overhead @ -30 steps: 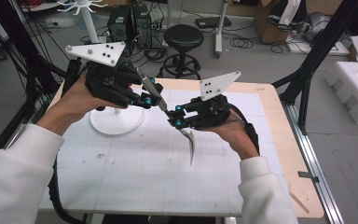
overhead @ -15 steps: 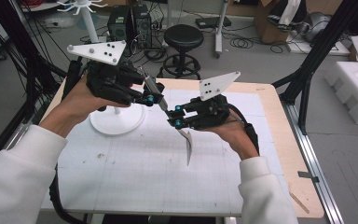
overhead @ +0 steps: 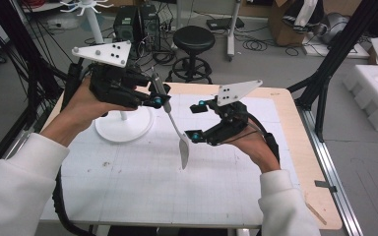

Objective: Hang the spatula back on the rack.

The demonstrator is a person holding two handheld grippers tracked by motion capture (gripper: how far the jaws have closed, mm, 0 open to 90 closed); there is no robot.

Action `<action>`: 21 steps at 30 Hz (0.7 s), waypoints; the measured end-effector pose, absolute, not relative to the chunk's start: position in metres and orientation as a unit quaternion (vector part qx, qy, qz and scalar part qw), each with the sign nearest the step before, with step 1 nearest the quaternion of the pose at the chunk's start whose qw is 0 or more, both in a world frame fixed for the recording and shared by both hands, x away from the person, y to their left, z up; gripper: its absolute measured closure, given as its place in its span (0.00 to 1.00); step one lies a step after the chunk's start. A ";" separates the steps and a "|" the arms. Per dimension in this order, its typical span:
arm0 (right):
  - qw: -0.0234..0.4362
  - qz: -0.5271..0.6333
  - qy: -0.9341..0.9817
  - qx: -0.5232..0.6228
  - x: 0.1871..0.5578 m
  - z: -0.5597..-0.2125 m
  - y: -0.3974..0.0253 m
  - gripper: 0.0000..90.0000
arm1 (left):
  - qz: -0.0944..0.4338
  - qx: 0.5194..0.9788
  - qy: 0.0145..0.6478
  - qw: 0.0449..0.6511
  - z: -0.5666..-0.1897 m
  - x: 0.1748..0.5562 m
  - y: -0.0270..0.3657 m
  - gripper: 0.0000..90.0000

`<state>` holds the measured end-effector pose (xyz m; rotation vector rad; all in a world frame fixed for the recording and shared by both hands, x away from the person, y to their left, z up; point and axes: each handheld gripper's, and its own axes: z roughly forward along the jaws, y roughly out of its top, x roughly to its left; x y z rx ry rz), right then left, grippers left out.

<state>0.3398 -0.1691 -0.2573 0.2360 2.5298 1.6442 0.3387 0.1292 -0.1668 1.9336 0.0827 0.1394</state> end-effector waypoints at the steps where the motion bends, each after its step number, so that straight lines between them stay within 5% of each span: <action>1: 0.061 0.542 0.834 0.086 0.339 -0.259 -0.172 0.12 | 0.062 0.822 0.041 0.564 -0.166 0.339 0.131 0.76; 3: 0.068 0.541 0.832 0.105 0.337 -0.265 -0.180 0.01 | 0.073 0.824 0.052 0.560 -0.165 0.339 0.136 0.76; 21: 0.139 0.521 0.821 0.190 0.307 -0.305 -0.255 0.00 | 0.115 0.836 0.142 0.517 -0.159 0.337 0.189 0.76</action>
